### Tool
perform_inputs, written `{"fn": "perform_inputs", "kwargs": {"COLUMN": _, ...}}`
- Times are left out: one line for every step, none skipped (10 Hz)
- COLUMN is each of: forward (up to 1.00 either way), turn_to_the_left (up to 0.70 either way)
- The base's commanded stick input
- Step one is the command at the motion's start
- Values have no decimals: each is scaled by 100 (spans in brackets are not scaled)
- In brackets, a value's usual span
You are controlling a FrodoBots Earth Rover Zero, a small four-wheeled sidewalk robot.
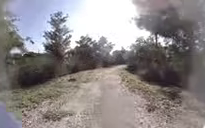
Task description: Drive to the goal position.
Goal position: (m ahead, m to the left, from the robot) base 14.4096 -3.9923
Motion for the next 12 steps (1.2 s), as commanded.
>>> {"fn": "perform_inputs", "kwargs": {"forward": 70, "turn_to_the_left": 0}}
{"fn": "perform_inputs", "kwargs": {"forward": 70, "turn_to_the_left": 0}}
{"fn": "perform_inputs", "kwargs": {"forward": 70, "turn_to_the_left": 0}}
{"fn": "perform_inputs", "kwargs": {"forward": 70, "turn_to_the_left": 0}}
{"fn": "perform_inputs", "kwargs": {"forward": 70, "turn_to_the_left": 0}}
{"fn": "perform_inputs", "kwargs": {"forward": 70, "turn_to_the_left": 0}}
{"fn": "perform_inputs", "kwargs": {"forward": 70, "turn_to_the_left": 0}}
{"fn": "perform_inputs", "kwargs": {"forward": 70, "turn_to_the_left": 0}}
{"fn": "perform_inputs", "kwargs": {"forward": 70, "turn_to_the_left": 0}}
{"fn": "perform_inputs", "kwargs": {"forward": 70, "turn_to_the_left": 0}}
{"fn": "perform_inputs", "kwargs": {"forward": 70, "turn_to_the_left": 0}}
{"fn": "perform_inputs", "kwargs": {"forward": 70, "turn_to_the_left": 0}}
